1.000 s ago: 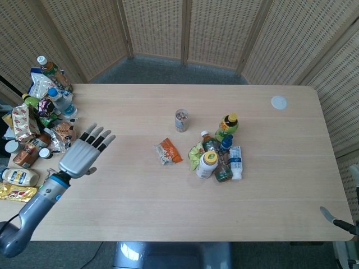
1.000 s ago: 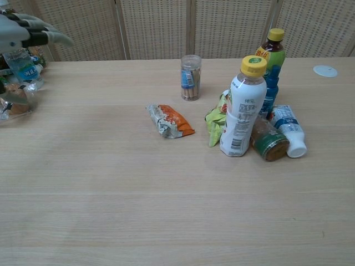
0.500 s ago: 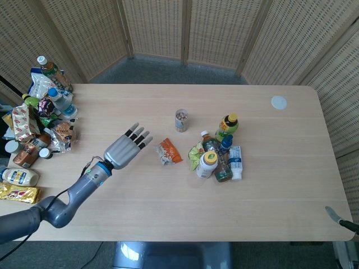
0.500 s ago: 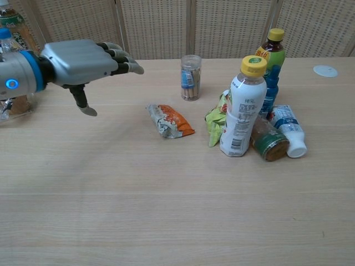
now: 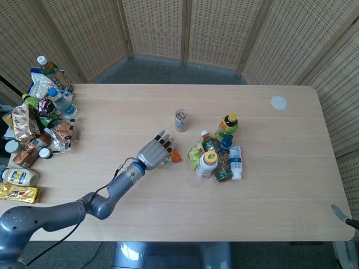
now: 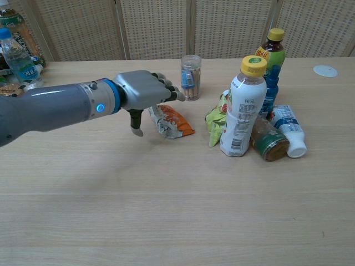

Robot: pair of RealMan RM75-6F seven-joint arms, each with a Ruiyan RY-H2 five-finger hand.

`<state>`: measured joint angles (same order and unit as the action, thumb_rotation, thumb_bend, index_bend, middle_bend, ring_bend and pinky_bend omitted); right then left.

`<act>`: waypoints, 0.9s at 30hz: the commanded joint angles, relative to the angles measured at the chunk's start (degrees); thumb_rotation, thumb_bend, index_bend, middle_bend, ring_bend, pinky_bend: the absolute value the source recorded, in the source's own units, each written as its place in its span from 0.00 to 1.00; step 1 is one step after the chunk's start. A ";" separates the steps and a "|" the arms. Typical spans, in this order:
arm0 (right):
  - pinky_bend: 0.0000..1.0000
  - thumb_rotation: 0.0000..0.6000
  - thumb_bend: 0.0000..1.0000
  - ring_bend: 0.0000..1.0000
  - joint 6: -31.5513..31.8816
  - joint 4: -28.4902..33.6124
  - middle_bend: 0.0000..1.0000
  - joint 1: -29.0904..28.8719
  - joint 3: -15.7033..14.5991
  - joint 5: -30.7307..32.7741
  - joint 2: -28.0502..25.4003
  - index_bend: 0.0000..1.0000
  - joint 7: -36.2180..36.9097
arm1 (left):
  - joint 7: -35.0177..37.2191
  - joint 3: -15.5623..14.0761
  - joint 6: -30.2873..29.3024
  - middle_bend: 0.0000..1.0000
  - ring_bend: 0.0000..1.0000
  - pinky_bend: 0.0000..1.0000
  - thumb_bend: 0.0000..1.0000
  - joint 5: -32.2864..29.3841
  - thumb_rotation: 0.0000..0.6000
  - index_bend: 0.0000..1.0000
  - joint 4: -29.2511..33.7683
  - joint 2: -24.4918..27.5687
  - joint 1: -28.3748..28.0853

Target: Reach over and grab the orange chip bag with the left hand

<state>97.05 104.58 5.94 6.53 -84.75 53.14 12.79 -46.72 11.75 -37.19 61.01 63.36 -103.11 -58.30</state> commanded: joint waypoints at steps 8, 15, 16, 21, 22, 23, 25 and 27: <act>0.00 1.00 0.00 0.00 -0.82 -0.85 0.00 -0.09 0.67 1.54 -0.54 0.00 2.09 | -4.43 0.39 1.13 0.00 0.00 0.00 0.04 -11.06 1.00 0.11 -7.91 -7.04 -5.54; 0.00 1.00 0.00 0.00 -0.69 -0.83 0.00 0.04 0.66 1.35 -0.57 0.00 2.26 | -5.87 -0.31 -1.32 0.16 0.20 0.23 0.06 -14.39 1.00 0.32 -10.32 -9.86 -7.04; 0.00 1.00 0.00 0.00 -0.67 -0.82 0.00 0.07 0.67 1.38 -0.60 0.00 2.33 | -5.67 -0.44 -2.16 0.25 0.29 0.28 0.06 -14.00 1.00 0.38 -10.46 -10.15 -7.07; 0.00 1.00 0.00 0.00 -0.37 -0.73 0.00 0.26 0.67 1.20 -0.70 0.00 2.57 | -5.18 -1.04 -4.76 0.45 0.49 0.42 0.09 -12.69 1.00 0.57 -10.29 -10.05 -6.77; 0.00 1.00 0.00 0.00 -0.31 -0.68 0.00 0.31 0.64 1.11 -0.73 0.00 2.58 | -5.09 -1.23 -5.31 0.47 0.51 0.44 0.10 -12.45 1.00 0.59 -10.03 -9.82 -6.55; 0.00 1.00 0.00 0.00 -0.25 -0.67 0.00 0.34 0.62 1.03 -0.74 0.00 2.54 | -4.98 -1.36 -5.62 0.49 0.53 0.45 0.11 -12.27 1.00 0.61 -9.76 -9.58 -6.38; 0.00 1.00 0.00 0.00 -0.11 -0.60 0.00 0.41 0.58 0.87 -0.72 0.00 2.44 | -4.74 -1.64 -6.32 0.50 0.54 0.46 0.12 -11.86 1.00 0.62 -8.66 -8.70 -5.96; 0.00 1.00 0.00 0.00 -0.12 -0.53 0.00 0.42 0.56 0.84 -0.69 0.00 2.33 | -4.42 -1.67 -7.33 0.51 0.54 0.46 0.12 -11.28 1.00 0.62 -6.88 -7.34 -5.58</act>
<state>96.93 104.04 6.36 7.09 -83.90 52.44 15.12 -51.46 10.22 -43.67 49.18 55.22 -111.50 -64.28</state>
